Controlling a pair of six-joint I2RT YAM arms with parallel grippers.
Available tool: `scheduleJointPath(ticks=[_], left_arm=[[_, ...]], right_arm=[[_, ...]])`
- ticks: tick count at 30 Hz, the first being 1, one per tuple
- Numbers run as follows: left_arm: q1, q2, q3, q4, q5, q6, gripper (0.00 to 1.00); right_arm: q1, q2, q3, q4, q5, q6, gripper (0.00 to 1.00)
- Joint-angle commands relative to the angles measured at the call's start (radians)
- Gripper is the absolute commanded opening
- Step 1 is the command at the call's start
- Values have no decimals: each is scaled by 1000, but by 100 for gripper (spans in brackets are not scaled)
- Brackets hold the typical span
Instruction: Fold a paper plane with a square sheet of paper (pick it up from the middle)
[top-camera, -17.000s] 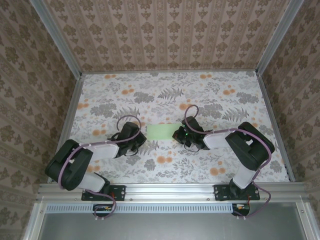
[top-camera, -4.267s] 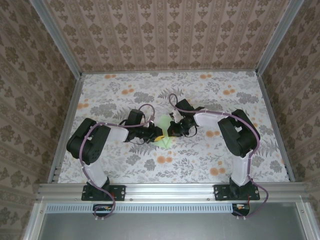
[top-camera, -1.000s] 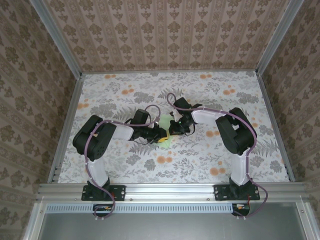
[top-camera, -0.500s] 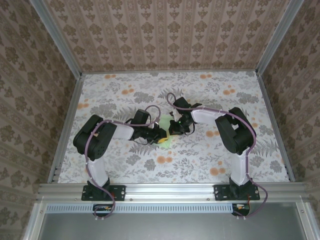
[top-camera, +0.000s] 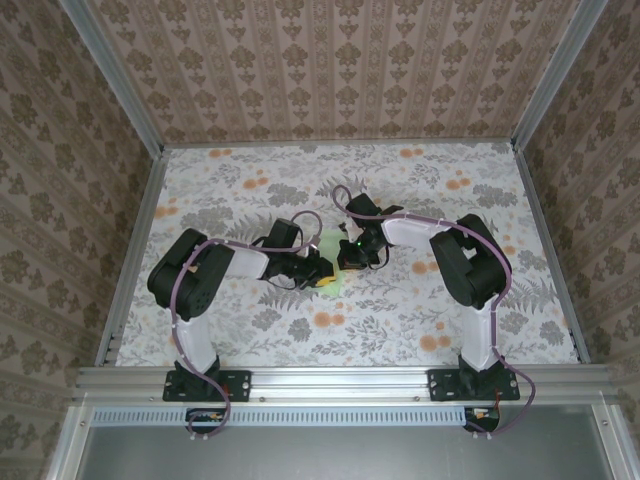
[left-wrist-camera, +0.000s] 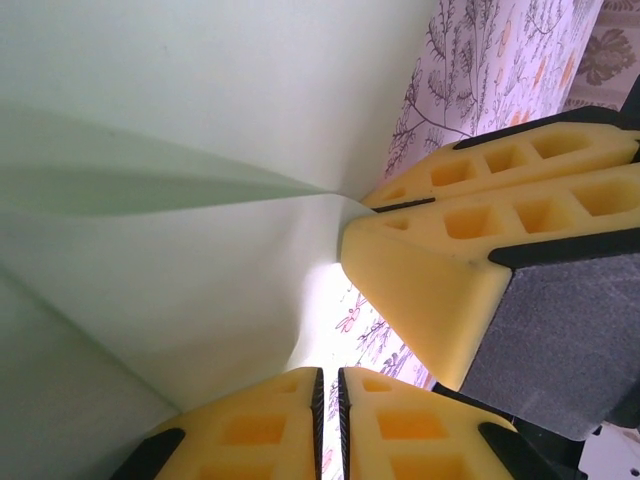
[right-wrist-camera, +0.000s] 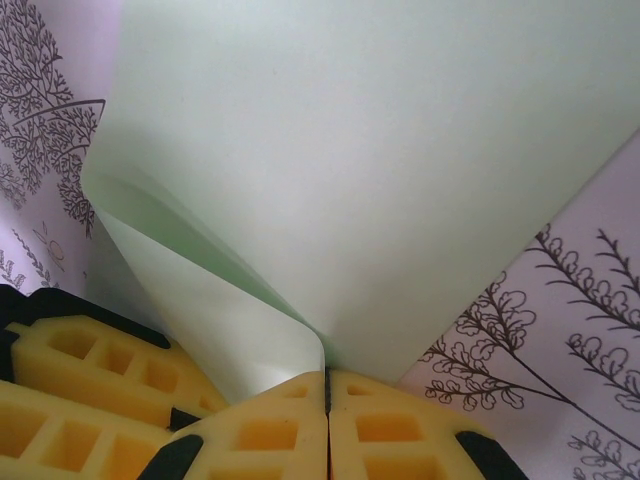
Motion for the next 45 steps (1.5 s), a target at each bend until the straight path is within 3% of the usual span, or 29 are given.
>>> scheduleJointPath(ticks=[1,6,16,32,45], left_arm=[[-8,25,20,-98,-30,42,16],[-11,28,31,-159,-56,64,14],[-14,29,43,-224,-97,75,11],[-19,23,57,-271,-132,81,10],[-19,19,62,-298,-153,78,10]], right_arm=[[3,27,9,-36,61,-2,7],[3,9,10,-41,60,2,8],[3,-89,-7,-36,66,47,20],[23,-122,-53,4,54,71,14],[22,-243,-139,114,99,74,20]])
